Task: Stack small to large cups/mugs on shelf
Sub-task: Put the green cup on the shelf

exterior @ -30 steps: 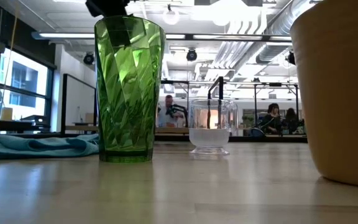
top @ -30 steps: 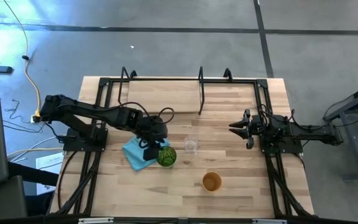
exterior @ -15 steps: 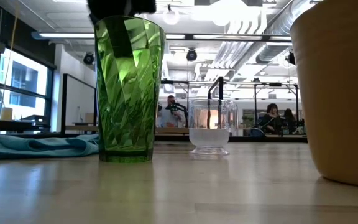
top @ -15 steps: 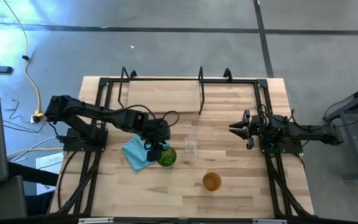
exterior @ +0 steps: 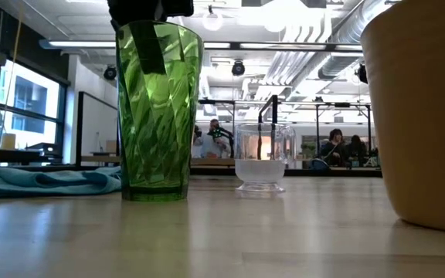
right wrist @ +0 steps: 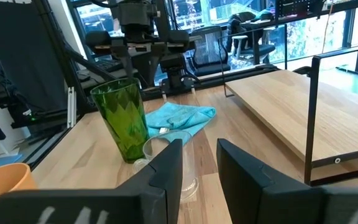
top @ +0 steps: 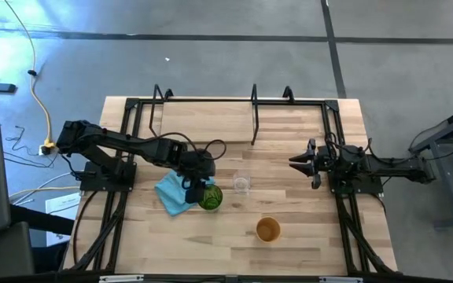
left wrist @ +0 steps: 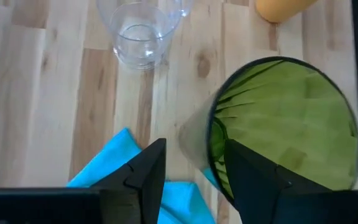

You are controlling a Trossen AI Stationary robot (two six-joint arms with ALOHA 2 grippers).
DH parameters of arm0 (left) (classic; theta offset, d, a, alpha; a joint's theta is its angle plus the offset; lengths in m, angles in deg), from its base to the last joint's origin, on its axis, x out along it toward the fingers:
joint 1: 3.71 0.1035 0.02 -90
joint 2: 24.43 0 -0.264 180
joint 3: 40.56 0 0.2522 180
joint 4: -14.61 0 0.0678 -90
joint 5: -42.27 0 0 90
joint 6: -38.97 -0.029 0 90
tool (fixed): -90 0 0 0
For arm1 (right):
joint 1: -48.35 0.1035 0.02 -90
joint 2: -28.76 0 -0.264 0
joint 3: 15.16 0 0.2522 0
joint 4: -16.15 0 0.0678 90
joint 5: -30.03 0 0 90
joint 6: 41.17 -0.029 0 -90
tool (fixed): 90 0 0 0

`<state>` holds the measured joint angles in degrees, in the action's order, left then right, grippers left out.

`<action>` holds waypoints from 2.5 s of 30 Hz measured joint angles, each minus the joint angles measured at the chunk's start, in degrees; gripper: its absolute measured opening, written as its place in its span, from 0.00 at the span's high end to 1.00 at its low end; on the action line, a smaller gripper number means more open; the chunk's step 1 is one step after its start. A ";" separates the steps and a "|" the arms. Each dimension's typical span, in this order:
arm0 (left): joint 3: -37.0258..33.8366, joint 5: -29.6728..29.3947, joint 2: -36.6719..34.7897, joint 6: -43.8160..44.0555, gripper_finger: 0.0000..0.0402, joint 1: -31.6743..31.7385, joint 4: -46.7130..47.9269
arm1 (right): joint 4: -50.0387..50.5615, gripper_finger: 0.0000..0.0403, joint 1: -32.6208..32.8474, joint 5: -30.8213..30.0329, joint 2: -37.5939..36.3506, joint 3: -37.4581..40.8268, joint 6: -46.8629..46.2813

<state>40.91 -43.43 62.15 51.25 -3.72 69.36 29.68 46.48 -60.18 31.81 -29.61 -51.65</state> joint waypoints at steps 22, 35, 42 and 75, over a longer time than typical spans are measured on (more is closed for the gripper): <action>0.02 -5.47 -0.11 -0.45 0.97 0.00 1.05 | 0.00 0.77 0.00 -0.02 0.00 0.00 0.00; 7.26 -10.02 -0.26 -2.32 0.99 2.74 15.22 | 0.00 0.77 -0.02 -0.02 0.00 0.00 0.00; 11.62 -6.34 -0.26 -5.64 1.00 6.62 16.72 | 0.00 0.77 0.00 -0.02 0.00 0.00 0.00; 13.77 2.94 -5.00 -20.71 1.00 41.53 21.77 | 0.00 0.77 0.00 -0.02 -0.02 0.02 0.00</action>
<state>54.68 -40.49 57.15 30.54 37.80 91.13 29.68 46.48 -60.20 31.79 -29.59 -51.65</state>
